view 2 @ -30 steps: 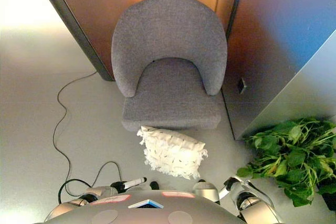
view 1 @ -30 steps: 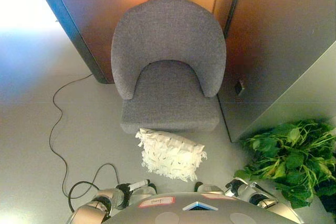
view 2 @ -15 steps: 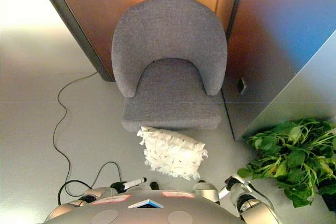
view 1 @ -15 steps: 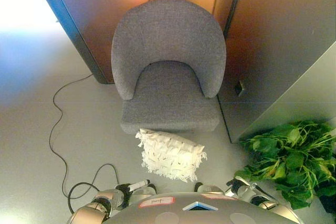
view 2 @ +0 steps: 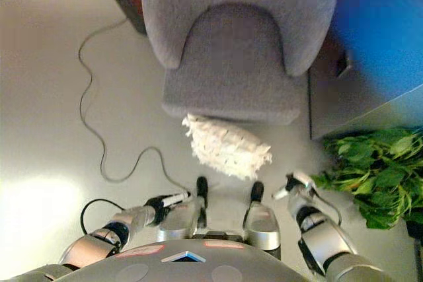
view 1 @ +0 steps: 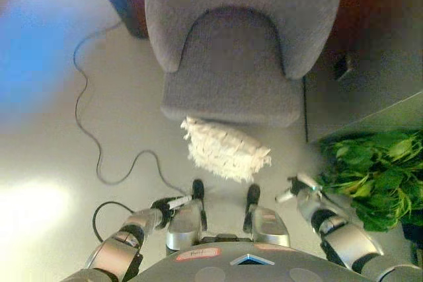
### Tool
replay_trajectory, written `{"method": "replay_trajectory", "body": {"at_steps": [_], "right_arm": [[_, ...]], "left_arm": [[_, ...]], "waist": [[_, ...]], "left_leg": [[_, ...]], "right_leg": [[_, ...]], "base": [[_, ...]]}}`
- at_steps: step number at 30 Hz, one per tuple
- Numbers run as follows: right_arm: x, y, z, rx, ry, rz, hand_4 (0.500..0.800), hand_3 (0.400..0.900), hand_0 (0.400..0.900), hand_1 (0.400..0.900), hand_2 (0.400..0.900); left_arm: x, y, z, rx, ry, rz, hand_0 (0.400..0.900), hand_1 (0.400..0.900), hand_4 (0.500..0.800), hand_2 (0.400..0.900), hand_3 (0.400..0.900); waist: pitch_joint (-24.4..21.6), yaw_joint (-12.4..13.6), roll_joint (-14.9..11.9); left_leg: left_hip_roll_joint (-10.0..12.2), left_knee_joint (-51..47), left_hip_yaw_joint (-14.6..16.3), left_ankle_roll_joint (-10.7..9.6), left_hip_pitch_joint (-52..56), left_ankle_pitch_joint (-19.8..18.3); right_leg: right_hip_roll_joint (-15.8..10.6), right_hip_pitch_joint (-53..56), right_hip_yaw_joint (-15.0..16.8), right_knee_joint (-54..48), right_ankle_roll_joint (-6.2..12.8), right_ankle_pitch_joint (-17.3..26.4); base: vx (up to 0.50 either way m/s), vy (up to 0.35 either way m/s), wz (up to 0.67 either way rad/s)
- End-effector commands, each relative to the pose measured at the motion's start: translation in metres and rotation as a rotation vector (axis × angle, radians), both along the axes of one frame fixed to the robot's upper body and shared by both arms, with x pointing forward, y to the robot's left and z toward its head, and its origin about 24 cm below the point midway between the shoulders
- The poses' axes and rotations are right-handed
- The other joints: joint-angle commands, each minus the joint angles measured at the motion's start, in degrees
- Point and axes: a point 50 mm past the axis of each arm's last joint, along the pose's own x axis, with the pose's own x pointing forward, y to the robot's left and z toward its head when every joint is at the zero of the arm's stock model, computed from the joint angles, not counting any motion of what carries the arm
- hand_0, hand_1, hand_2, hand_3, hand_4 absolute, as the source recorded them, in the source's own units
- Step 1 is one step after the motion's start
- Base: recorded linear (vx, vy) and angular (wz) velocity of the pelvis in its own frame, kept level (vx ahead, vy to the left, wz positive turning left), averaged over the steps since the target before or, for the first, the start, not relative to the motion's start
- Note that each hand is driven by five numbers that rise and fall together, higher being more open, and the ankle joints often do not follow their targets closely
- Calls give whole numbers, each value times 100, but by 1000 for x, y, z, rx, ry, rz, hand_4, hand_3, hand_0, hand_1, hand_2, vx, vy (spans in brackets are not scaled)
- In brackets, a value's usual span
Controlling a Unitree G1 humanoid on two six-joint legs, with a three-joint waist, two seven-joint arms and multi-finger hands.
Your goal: Pick up the pillow and put it on the sofa.
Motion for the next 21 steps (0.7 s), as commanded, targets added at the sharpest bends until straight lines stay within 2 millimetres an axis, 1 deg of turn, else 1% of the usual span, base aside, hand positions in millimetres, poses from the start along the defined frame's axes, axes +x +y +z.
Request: {"method": "replay_trajectory", "body": {"at_steps": [1,2,5,6,8,11,13,15,17,18,20,21], "right_arm": [[64,1,49,-56,-211,15,800,900,900,900,900],[76,-2,62,-65,-247,4,800,900,900,900,900],[98,-13,90,-78,-338,-31,800,900,900,900,900],[106,-18,103,-84,-375,-47,800,900,900,900,900],[120,-27,126,-96,-433,-70,800,900,900,900,900],[134,-38,156,-111,-501,-92,800,900,900,900,900],[139,-44,169,-131,-526,-93,800,900,900,900,900],[142,-48,179,-146,-544,-90,800,900,900,900,900],[148,-52,197,-182,-569,-83,800,900,900,900,900],[149,-53,200,-189,-573,-83,800,900,900,900,900],[153,-59,215,-232,-586,-74,800,900,900,900,900],[153,-60,217,-236,-590,-73,800,900,900,900,900]], "left_arm": [[35,6,16,-23,-121,46,900,900,800,900,900],[42,8,21,-28,-150,49,900,900,800,900,900],[61,8,32,-49,-229,43,900,900,800,900,900],[68,7,37,-58,-260,32,900,900,800,900,900],[81,2,46,-81,-309,13,900,900,800,900,900],[93,-6,56,-115,-375,-9,900,900,800,900,900],[96,-11,59,-135,-409,-6,900,900,800,900,900],[98,-15,62,-153,-434,0,900,900,800,900,900],[102,-20,67,-190,-478,14,900,900,800,900,900],[102,-21,68,-195,-484,14,900,900,800,900,900],[101,-23,70,-225,-512,17,900,900,800,900,900],[101,-23,70,-230,-516,18,900,900,800,900,900]], "waist": [[644,177,-175],[768,215,-134],[996,291,-39],[1088,320,-3],[1195,373,59],[1355,438,153],[1383,468,205],[1383,493,234],[1383,557,309],[1383,567,323],[1383,627,415],[1383,638,430]], "left_leg": [[-291,419,-314,62,-294,-750],[-318,543,-355,44,-493,-725],[-388,779,-417,51,-888,-695],[-416,858,-426,63,-1039,-683],[-471,989,-433,87,-1302,-664],[-526,1188,-432,106,-1647,-655],[-547,1332,-426,104,-1848,-676],[-569,1437,-415,108,-2017,-701],[-579,1548,-406,109,-2293,-693],[-584,1561,-408,110,-2330,-689],[-581,1659,-394,110,-2556,-673],[-582,1674,-389,110,-2592,-670]], "right_leg": [[-237,-373,174,915,105,-811],[-251,-550,143,1048,78,-826],[-287,-968,69,1384,46,-893],[-312,-1157,40,1532,52,-905],[-330,-1466,29,1802,56,-951],[-357,-1885,34,2232,62,-1053],[-388,-2102,27,2443,53,-1120],[-434,-2296,27,2616,51,-1188],[-493,-2570,15,2781,46,-1232],[-499,-2607,16,2804,45,-1239],[-556,-2854,12,2991,37,-1282],[-567,-2892,8,3024,36,-1292]], "base": [[-147,-47,17],[-123,-49,15],[-131,-57,15],[-133,-46,14],[-140,-21,10],[-119,20,3],[-59,44,4],[-51,33,3],[-78,37,4],[-72,39,4],[-62,48,2],[-57,67,0]]}}
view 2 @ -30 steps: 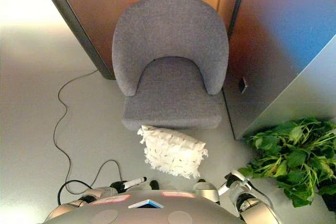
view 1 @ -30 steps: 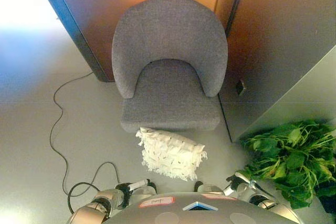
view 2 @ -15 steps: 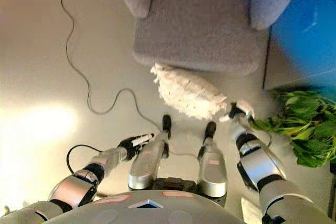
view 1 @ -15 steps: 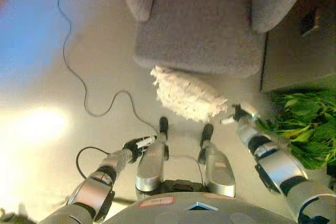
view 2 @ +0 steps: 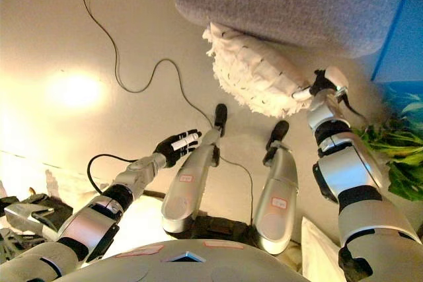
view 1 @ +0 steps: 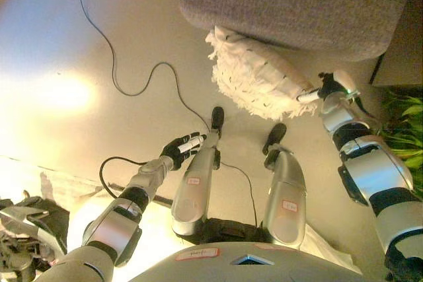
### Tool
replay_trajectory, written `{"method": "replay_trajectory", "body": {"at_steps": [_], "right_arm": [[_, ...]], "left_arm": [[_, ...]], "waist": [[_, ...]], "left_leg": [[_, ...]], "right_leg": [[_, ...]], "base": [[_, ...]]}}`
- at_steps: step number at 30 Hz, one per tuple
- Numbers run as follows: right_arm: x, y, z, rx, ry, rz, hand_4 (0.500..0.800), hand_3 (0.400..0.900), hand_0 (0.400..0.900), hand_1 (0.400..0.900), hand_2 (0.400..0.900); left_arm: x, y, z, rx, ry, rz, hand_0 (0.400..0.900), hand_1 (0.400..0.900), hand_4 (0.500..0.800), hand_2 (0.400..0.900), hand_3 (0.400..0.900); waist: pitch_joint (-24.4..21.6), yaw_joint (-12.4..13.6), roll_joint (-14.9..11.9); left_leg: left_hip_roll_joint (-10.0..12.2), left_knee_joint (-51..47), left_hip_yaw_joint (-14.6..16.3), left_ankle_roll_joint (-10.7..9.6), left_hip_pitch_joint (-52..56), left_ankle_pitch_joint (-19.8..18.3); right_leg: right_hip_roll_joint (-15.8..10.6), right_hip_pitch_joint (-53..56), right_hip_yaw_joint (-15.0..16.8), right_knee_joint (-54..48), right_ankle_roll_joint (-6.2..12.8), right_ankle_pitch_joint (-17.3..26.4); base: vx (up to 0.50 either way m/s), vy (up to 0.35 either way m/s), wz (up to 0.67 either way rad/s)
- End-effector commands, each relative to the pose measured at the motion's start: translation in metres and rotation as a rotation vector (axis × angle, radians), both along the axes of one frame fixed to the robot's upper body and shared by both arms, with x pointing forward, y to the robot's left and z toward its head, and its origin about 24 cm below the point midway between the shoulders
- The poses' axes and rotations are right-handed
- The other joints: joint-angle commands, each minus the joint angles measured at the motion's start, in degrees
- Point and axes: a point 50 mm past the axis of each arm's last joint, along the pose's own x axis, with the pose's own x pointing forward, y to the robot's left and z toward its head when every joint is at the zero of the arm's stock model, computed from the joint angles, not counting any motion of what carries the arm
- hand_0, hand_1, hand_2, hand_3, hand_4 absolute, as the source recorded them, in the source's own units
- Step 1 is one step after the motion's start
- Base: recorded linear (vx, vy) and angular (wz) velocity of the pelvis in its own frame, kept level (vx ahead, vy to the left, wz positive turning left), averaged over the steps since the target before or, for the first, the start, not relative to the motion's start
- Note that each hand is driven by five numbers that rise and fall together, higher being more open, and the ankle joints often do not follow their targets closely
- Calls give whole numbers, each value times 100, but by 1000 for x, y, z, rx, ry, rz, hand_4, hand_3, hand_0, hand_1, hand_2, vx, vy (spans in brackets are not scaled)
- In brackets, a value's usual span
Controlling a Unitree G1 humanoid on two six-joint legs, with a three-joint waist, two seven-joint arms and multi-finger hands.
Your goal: Pick up the pillow and put it on the sofa.
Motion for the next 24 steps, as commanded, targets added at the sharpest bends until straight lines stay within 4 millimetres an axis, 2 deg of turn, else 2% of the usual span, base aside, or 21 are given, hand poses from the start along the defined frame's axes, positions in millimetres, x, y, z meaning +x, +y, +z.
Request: {"method": "replay_trajectory", "body": {"at_steps": [1,5,9,13,14,21,24], "right_arm": [[8,-30,51,-179,-62,-35,800,900,900,900,900],[15,-31,75,-187,-91,-13,800,900,900,900,900],[20,-30,89,-200,-100,12,800,900,900,900,900],[28,-19,108,-188,-120,59,800,900,900,900,900],[29,-18,108,-178,-110,71,800,900,900,900,900],[39,2,126,-94,-110,162,800,900,900,900,900],[42,9,131,-38,-132,187,800,900,900,900,900]], "left_arm": [[-6,2,1,-59,-43,20,900,900,800,900,900],[-9,-1,4,-109,-88,28,900,900,800,900,900],[-12,-4,8,-158,-126,26,900,900,800,900,900],[-9,-6,18,-222,-199,16,900,900,800,900,900],[-12,-6,18,-233,-202,16,900,900,800,900,900],[-6,-7,41,-319,-319,12,900,900,800,900,900],[-5,-2,49,-330,-356,8,900,900,800,900,900]], "waist": [[110,90,208],[110,168,374],[110,227,514],[110,331,610],[110,316,588],[110,505,719],[110,566,714]], "left_leg": [[-182,696,-10,86,-403,-825],[-207,766,-10,73,-711,-760],[-224,870,-16,67,-960,-736],[-189,1043,7,86,-1302,-740],[-227,1147,10,62,-1261,-918],[-180,1595,-46,104,-1901,-993],[-147,2078,-36,157,-2249,-1205]], "right_leg": [[157,2,78,65,190,-285],[144,-304,154,245,171,-363],[113,-582,211,418,145,-418],[80,-952,245,618,123,-483],[30,-941,324,774,170,-702],[-73,-1605,460,1344,121,-897],[-180,-1954,486,1802,70,-1025]], "base": [[-47,70,-2],[-56,72,1],[-48,71,6],[-36,48,3],[33,27,9],[-30,17,12],[-40,13,6]]}}
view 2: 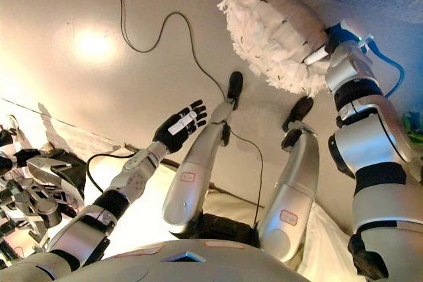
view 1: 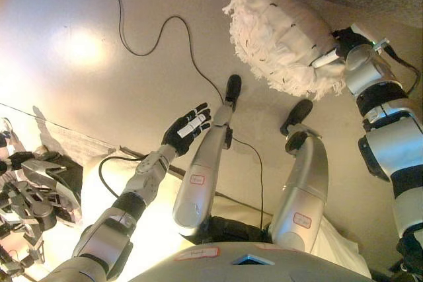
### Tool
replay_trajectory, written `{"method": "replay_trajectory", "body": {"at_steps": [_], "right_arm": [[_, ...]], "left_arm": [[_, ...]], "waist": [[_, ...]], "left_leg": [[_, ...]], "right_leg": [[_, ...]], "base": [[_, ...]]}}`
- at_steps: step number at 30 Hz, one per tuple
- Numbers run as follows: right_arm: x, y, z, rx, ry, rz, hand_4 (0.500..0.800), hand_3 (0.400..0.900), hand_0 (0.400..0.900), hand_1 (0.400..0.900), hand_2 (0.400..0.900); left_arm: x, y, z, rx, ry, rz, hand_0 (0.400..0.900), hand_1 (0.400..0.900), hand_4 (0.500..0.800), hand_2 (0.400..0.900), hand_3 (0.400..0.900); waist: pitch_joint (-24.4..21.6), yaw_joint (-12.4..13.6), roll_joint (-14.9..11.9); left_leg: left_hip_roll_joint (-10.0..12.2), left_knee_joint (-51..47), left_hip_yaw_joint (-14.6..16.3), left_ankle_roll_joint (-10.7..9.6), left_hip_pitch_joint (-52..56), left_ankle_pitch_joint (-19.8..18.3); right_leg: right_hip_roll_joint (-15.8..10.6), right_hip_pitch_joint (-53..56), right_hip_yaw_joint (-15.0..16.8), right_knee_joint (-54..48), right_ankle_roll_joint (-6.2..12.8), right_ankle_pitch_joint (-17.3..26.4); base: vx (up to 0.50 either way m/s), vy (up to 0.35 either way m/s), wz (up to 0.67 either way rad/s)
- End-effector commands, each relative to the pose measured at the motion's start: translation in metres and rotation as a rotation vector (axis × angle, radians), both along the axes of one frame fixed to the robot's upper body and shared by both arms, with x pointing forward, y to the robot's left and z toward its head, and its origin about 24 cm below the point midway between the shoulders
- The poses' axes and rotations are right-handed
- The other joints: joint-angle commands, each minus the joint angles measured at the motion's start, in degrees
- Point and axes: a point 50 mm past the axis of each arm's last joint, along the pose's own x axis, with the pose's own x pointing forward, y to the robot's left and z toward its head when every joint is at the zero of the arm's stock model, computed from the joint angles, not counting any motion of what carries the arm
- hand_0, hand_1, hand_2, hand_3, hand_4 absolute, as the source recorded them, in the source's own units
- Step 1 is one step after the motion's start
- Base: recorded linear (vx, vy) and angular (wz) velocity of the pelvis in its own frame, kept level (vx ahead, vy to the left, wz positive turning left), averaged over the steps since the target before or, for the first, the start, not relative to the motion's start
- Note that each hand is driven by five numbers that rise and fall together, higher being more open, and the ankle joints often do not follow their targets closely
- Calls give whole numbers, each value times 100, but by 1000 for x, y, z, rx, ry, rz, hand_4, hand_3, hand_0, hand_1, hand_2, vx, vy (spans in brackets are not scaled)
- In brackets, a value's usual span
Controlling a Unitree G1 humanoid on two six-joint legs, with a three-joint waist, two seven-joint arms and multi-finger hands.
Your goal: Pick up the pillow and put it on the sofa.
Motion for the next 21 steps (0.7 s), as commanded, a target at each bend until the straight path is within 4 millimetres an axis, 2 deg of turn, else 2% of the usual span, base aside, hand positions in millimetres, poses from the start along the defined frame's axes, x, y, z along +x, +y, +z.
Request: {"method": "replay_trajectory", "body": {"at_steps": [1,2,3,4,5,10,21], "right_arm": [[10,10,42,43,-104,94,800,900,900,900,900],[11,13,43,62,-101,111,800,900,900,900,900],[11,14,45,71,-101,126,756,827,827,827,827],[12,16,49,62,-114,151,516,427,427,427,427],[13,17,50,57,-122,173,500,400,400,400,400],[9,5,56,54,-208,138,500,400,400,400,400],[2,-9,45,108,-232,130,500,400,400,400,400]], "left_arm": [[-12,12,5,-34,-49,16,900,900,800,900,900],[-11,13,7,-35,-55,12,900,900,800,900,900],[-11,13,8,-33,-57,8,900,900,800,900,900],[-11,14,10,-32,-59,2,900,900,800,900,900],[-12,14,11,-32,-58,1,900,900,800,900,900],[-26,23,4,-43,-34,21,900,900,800,900,900],[-41,29,-9,-37,22,43,900,900,800,900,900]], "waist": [[86,210,512],[86,220,512],[86,230,510],[86,240,515],[86,242,513],[86,212,512],[86,137,450]], "left_leg": [[24,1111,90,261,-459,-1159],[19,1248,95,269,-558,-1222],[8,1350,92,279,-629,-1272],[-15,1482,90,309,-706,-1341],[-28,1557,86,322,-749,-1381],[-29,1890,86,359,-885,-1543],[37,1715,127,303,-471,-1506]], "right_leg": [[114,-99,293,651,290,-740],[100,-192,311,765,276,-774],[99,-255,332,843,266,-800],[95,-330,353,944,247,-831],[91,-370,366,998,239,-847],[151,-479,438,1257,192,-924],[272,-40,309,991,140,-853]], "base": [[-24,-8,7],[-15,-15,5],[0,0,0],[0,0,0],[0,0,0],[29,24,-8],[28,7,-8]]}}
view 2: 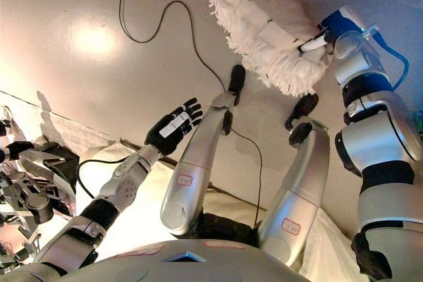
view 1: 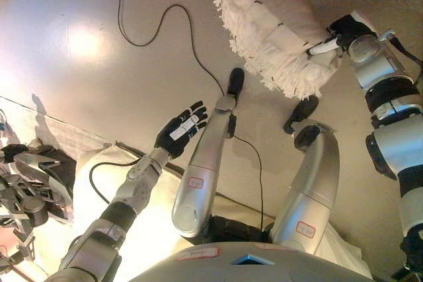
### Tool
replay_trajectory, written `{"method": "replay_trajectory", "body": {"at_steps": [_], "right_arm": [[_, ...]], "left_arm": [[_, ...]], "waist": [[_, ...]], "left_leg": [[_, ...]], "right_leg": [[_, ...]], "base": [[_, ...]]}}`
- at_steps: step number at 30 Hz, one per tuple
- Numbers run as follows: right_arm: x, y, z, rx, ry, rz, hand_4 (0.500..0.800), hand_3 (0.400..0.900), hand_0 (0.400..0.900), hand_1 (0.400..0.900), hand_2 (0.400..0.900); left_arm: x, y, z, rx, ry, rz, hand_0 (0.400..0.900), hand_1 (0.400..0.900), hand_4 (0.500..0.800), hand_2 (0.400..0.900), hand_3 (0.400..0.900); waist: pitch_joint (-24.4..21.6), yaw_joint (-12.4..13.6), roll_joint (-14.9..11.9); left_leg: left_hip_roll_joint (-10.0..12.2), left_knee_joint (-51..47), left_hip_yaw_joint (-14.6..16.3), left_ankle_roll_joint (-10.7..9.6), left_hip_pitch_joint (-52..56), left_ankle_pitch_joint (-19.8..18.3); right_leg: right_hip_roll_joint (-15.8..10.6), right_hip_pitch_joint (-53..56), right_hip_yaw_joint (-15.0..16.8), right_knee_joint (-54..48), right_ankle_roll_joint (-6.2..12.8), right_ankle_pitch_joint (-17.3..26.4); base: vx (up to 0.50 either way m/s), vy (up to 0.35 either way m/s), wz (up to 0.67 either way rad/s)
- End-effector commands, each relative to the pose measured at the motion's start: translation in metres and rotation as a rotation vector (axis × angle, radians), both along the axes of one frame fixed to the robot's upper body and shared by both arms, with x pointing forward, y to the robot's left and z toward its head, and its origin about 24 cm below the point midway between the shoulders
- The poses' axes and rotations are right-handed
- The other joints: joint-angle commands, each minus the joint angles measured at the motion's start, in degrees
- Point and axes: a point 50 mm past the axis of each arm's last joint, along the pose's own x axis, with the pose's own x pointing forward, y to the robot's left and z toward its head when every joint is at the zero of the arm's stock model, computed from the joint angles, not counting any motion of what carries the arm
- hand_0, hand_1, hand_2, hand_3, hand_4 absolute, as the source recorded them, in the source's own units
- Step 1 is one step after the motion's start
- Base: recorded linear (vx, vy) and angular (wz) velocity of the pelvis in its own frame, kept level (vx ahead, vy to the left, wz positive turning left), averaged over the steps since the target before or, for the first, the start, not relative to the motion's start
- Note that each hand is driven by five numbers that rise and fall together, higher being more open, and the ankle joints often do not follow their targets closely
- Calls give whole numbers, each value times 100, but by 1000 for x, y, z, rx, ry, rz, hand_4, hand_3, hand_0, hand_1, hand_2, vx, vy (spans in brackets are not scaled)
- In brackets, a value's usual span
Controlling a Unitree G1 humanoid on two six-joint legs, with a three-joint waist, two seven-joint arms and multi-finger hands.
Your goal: Pick up the pillow and put it on the sofa.
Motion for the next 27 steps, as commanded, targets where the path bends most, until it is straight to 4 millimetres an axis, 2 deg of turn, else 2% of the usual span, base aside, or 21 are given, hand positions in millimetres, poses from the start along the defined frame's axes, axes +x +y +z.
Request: {"method": "replay_trajectory", "body": {"at_steps": [1,3,8,10,11,14,15,17,19,25,27], "right_arm": [[-1,-9,34,62,-170,54,500,400,400,400,400],[-1,-9,30,71,-168,61,500,400,400,400,400],[-3,7,7,112,-110,192,500,400,400,400,400],[-3,10,4,116,-99,219,500,400,400,400,400],[-5,14,0,106,-73,274,500,400,400,400,400],[-10,20,-5,91,-64,363,500,400,400,400,400],[-10,20,-5,92,-64,363,500,400,400,400,400],[-17,31,2,71,-97,460,500,400,400,400,400],[-22,38,5,77,-100,512,500,400,400,400,400],[-39,50,14,110,-72,693,500,400,400,400,400],[-43,53,25,116,-82,742,500,400,400,400,400]], "left_arm": [[-20,14,-8,-7,30,32,900,900,800,900,900],[-21,16,-11,0,46,46,900,900,800,900,900],[-29,30,-33,36,160,143,900,900,800,900,900],[-30,32,-37,44,183,159,900,900,800,900,900],[-33,38,-43,65,221,186,900,900,800,900,900],[-41,51,-54,97,303,238,900,900,800,900,900],[-41,51,-54,97,304,238,900,900,800,900,900],[-60,62,-69,117,409,266,900,900,800,900,900],[-71,66,-76,131,462,274,900,900,800,900,900],[-104,72,-96,193,617,297,900,900,800,900,900],[-117,72,-103,217,669,296,900,900,800,900,900]], "waist": [[90,-81,392],[90,-96,354],[90,-196,26],[90,-220,-29],[90,-250,-124],[90,-316,-333],[90,-318,-329],[-194,-398,-548],[-370,-453,-679],[-973,-554,-1113],[-1193,-551,-1221]], "left_leg": [[13,21,157,308,646,-924],[23,-111,160,274,807,-878],[25,-1037,150,100,1883,-575],[22,-1216,151,78,2109,-523],[63,-1582,176,77,2461,-270],[117,-1988,223,40,3193,-211],[118,-1995,219,39,3202,-209],[232,-2301,285,-12,3757,-203],[295,-2426,317,-36,4005,-220],[461,-2915,387,-109,4922,-292],[485,-3012,382,-117,5171,-318]], "right_leg": [[256,843,17,-99,274,-621],[274,1020,-25,-278,290,-569],[335,2231,-276,-1535,476,-145],[350,2462,-313,-1741,508,-77],[387,2847,-443,-2186,521,218],[414,3609,-572,-2657,600,326],[416,3621,-577,-2667,601,328],[493,4235,-665,-3150,632,428],[547,4525,-677,-3393,636,476],[748,5624,-753,-4212,685,601],[805,5912,-769,-4381,686,630]], "base": [[45,-8,-9],[42,-13,-11],[45,-26,-14],[9,-10,-7],[12,-20,-4],[64,-48,1],[149,-57,4],[197,-53,6],[184,-59,4],[217,-83,4],[237,-52,8]]}}
